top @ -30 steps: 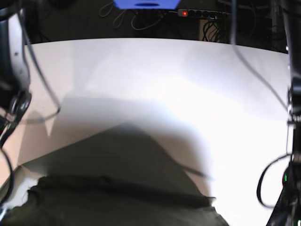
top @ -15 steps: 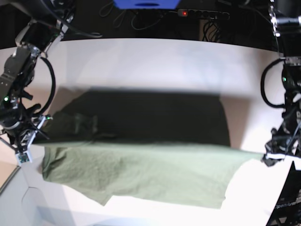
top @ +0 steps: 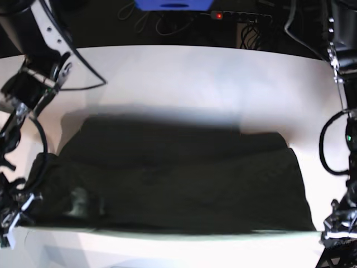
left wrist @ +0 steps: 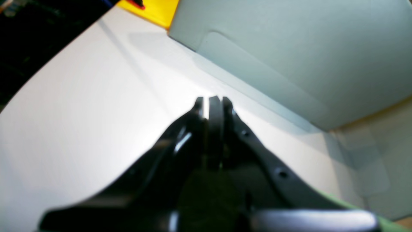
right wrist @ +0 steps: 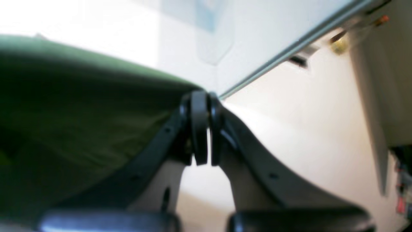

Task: Layout the t-shirt on the table in an organized manner, then fold the t-shirt properly
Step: 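Lift the shirt high with both grippers and swing it over the table, then lower the shirt onto the table with both grippers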

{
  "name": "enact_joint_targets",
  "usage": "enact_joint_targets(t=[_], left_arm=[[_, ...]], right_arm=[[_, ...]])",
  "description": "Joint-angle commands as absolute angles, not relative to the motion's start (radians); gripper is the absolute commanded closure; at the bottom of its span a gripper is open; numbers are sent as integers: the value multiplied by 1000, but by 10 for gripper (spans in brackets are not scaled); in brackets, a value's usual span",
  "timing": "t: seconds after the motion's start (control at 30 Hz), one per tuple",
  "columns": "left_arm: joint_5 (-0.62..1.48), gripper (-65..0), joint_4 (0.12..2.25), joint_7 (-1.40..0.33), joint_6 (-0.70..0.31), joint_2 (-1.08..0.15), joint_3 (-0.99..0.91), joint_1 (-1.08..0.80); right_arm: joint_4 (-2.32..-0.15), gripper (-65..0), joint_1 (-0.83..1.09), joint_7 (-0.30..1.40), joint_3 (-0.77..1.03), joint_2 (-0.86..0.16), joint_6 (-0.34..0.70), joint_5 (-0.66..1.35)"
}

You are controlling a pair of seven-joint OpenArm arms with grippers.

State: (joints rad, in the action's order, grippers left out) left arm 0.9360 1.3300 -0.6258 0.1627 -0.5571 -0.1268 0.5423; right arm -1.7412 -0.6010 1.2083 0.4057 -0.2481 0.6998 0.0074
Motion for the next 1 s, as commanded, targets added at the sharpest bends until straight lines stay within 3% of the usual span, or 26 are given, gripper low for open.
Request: enact_joint_targets(t=[0.0, 0.23, 0.53, 0.8, 0.97], left_arm=[[934, -1, 1300, -596, 173, -573, -99, 631], [934, -1, 1033, -595, 173, -456, 73, 961], [934, -1, 892, -495, 173, -406, 213, 1244], [946, -1, 929, -506, 173, -444, 205, 1274], [947, -1, 1064, -568, 173, -490, 180, 1116]], right_arm=[[-1696, 0, -671, 1194, 400, -278, 698, -13], [-1328, 0, -958, 1069, 285, -340, 698, -13], [-1136, 0, -1306, 995, 180, -407, 698, -13], [-1254, 0, -1256, 1059, 188, -461, 698, -8], [-1469, 0, -1081, 1138, 257, -470, 698, -5]])
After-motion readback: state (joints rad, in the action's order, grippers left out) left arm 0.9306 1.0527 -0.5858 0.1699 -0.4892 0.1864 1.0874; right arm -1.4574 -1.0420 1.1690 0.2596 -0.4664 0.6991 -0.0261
